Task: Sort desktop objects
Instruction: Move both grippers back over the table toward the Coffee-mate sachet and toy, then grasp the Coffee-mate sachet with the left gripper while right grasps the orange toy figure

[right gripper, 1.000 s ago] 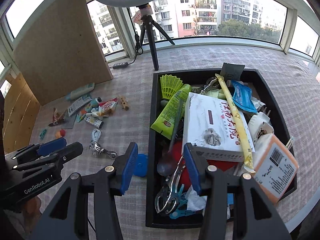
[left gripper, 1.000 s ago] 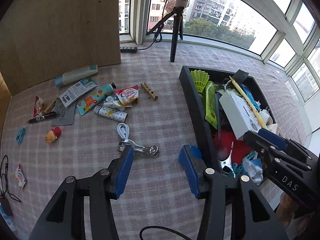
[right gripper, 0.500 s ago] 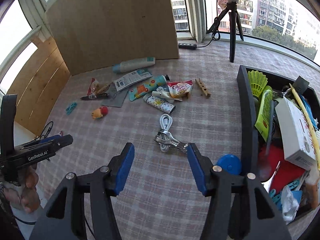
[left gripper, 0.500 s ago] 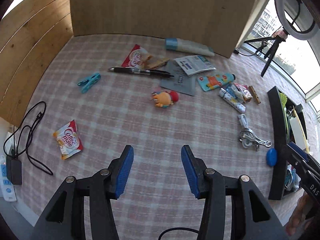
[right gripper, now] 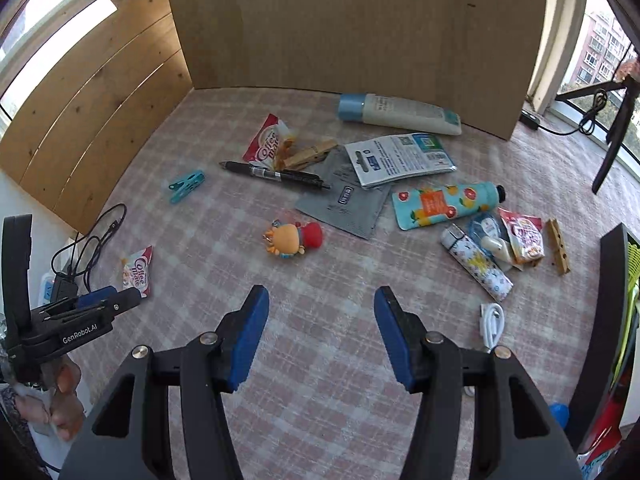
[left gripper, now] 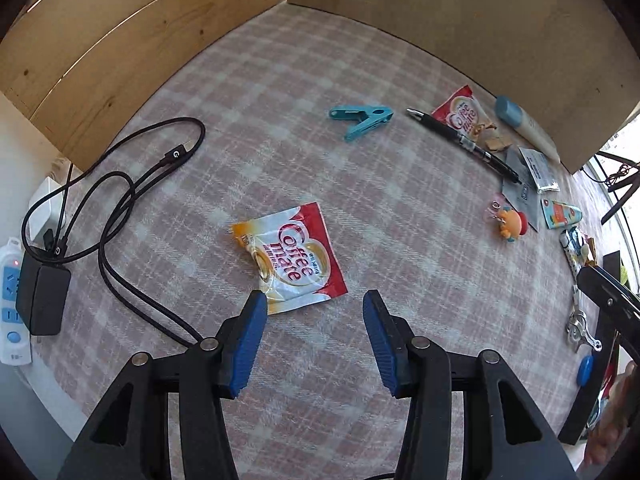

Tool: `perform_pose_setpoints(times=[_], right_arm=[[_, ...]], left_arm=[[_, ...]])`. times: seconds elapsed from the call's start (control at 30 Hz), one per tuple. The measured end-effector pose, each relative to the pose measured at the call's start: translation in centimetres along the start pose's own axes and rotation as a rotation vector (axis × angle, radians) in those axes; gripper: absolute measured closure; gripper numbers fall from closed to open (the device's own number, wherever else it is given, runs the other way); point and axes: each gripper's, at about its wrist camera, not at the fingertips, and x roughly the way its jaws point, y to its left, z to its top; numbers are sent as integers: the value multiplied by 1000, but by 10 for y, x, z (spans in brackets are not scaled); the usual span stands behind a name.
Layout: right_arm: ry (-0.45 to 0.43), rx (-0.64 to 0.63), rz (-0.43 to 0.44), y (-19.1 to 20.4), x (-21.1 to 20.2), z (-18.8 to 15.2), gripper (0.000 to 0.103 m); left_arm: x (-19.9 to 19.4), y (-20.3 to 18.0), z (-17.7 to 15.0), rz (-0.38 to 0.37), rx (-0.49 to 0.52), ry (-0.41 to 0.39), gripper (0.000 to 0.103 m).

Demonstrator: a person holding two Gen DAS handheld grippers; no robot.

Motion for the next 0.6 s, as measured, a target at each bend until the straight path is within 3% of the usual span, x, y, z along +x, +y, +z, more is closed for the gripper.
perform_pose_setpoints(times=[0.3,0.6], right_arm=[[84,-42,21,22,58,29,49],[134,-37,-5,22,86,41,48]], left_arm=[[24,5,9,25,-33,36,53],[29,0,11,91,-15,8,53]])
